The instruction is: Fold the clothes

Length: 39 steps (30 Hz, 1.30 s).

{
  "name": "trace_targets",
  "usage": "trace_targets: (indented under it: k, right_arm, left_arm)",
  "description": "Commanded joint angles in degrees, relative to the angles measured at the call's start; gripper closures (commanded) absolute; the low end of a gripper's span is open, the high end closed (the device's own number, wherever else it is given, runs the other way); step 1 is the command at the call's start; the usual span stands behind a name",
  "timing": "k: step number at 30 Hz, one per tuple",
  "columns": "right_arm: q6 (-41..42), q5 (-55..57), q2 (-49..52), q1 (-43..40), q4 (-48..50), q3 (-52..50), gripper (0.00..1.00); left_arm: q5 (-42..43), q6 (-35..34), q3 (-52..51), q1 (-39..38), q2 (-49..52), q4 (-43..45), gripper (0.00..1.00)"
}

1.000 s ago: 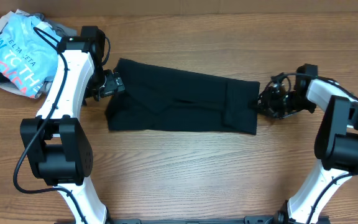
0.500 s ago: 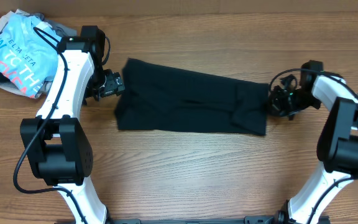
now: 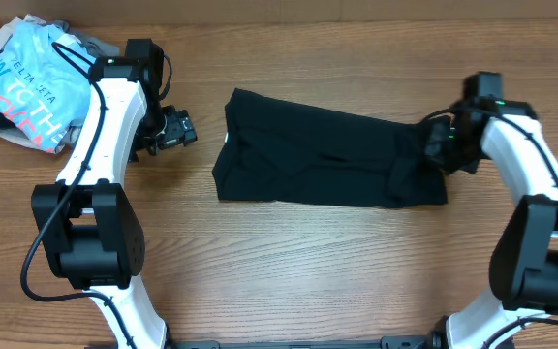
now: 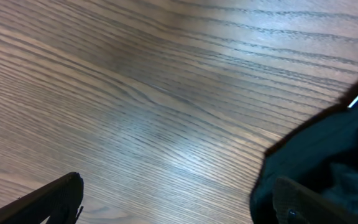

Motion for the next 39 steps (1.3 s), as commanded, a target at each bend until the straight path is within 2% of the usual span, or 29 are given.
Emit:
trace_targets:
  k: [1,6,13,22,24,26,28,29,31,33,37,39]
  right_arm:
    - [3.9,4.9,-0.9,4.5,0.1,0.6,0.96]
    - [7.0,7.2,-0.9,10.5,0.6,1.4,0.96]
    - [9.6,8.0,-0.9,14.1,-0.7,4.0,0.95]
    - [14.4,-0.2,-0.8,17.3,1.0,4.0,0.86]
    - [15.5,-0.2,-0.8,18.2,1.6,4.0,0.78]
    - [17.5,-0.2,-0.8,19.2,2.2,4.0,0.64]
    - [19.3,-0.2,-0.6,20.1,2.9,4.0,0.57]
    - [20.0,-0.2,-0.5,20.6,3.3,4.0,0.49]
    - [21.4,-0.7,-0.1,21.8,4.5,3.9,0.25]
    - [21.4,-3.1,0.0,23.2,6.6,3.8,0.09]
    - [20.9,-6.3,0.0,23.0,7.2,5.7,0.08]
    - [19.3,-6.3,-0.1,22.1,4.1,8.4,0.08]
  left_arm:
    - [1.4,-0.8,0.5,0.3,0.5,0.2,0.00]
    - [1.4,-0.8,0.5,0.3,0.5,0.2,0.00]
    - [1.4,-0.8,0.5,0.3,0.5,0.2,0.00]
    - [1.4,-0.8,0.5,0.3,0.5,0.2,0.00]
    - [1.4,-0.8,0.5,0.3,0.5,0.2,0.00]
    - [1.4,-0.8,0.5,0.3,0.5,0.2,0.00]
    - [1.5,-0.8,0.5,0.3,0.5,0.1,0.00]
    - [1.5,-0.8,0.5,0.3,0.5,0.0,0.00]
    - [1.5,-0.8,0.5,0.3,0.5,-0.1,0.00]
    - [1.4,-0.8,0.5,0.3,0.5,-0.3,0.00]
    - [1.4,-0.8,0.5,0.3,0.5,-0.4,0.00]
    - [1.4,-0.7,0.5,0.3,0.5,-0.6,0.00]
